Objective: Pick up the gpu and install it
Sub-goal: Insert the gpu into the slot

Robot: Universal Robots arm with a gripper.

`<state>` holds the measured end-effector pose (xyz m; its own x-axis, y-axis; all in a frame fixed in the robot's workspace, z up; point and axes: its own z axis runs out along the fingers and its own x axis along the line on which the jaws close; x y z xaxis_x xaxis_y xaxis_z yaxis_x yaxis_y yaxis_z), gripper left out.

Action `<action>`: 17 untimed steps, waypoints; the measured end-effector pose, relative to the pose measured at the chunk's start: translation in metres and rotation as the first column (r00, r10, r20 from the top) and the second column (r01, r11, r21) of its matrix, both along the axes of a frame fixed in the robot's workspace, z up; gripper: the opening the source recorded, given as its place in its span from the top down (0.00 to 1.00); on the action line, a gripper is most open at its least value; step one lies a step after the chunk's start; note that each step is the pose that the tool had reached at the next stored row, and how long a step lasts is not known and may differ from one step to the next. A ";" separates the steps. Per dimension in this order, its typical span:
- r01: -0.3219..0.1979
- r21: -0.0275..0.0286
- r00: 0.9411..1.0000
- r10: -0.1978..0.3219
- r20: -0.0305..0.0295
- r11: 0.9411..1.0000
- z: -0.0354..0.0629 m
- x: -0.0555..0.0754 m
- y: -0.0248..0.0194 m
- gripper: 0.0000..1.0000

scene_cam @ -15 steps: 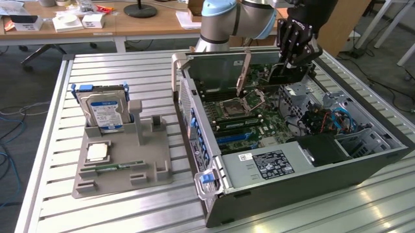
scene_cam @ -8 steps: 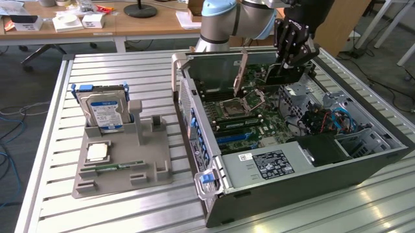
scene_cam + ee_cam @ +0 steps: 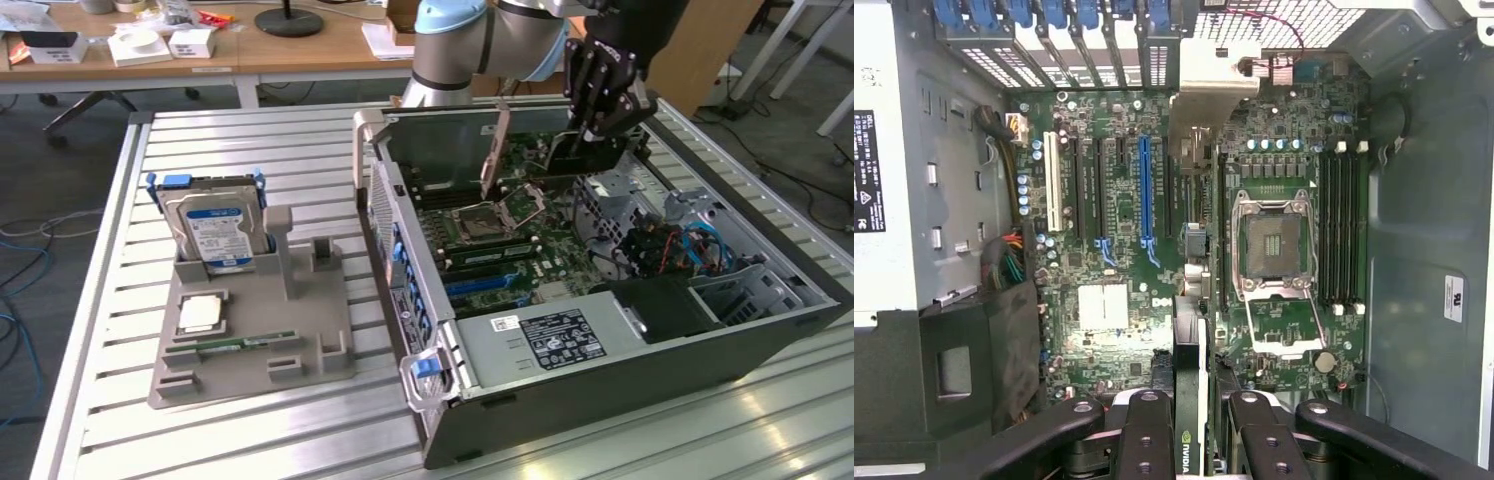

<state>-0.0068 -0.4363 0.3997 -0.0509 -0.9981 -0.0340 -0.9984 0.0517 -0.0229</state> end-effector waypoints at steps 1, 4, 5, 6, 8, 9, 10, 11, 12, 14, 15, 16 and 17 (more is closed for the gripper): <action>0.000 0.000 1.000 0.000 0.000 1.000 0.0000 0.000 -0.0002 0.74; 0.000 0.000 1.000 0.000 0.000 1.000 0.0000 0.000 -0.0004 0.74; 0.000 0.000 1.000 0.000 0.000 1.000 0.0000 0.000 -0.0004 0.74; 0.000 0.000 1.000 0.000 0.000 1.000 0.0000 0.000 -0.0004 0.74; 0.000 0.000 1.000 0.000 0.000 1.000 0.0000 0.000 -0.0004 0.74; 0.000 0.000 1.000 0.000 0.000 1.000 0.0000 -0.001 -0.0004 0.74; 0.000 0.000 1.000 0.000 0.000 1.000 -0.0001 -0.001 -0.0004 0.74; 0.000 0.000 1.000 0.000 0.000 1.000 -0.0001 -0.002 -0.0004 0.74; 0.000 0.000 1.000 0.000 0.000 1.000 -0.0001 -0.003 -0.0004 0.74; 0.000 0.000 1.000 0.000 0.000 1.000 -0.0002 -0.005 -0.0004 0.74; 0.000 0.000 1.000 0.000 0.000 1.000 -0.0002 -0.006 -0.0004 0.74; 0.000 0.000 1.000 0.000 0.000 1.000 -0.0003 -0.007 -0.0004 0.74; 0.000 0.000 1.000 0.000 0.000 1.000 -0.0003 -0.009 -0.0005 0.74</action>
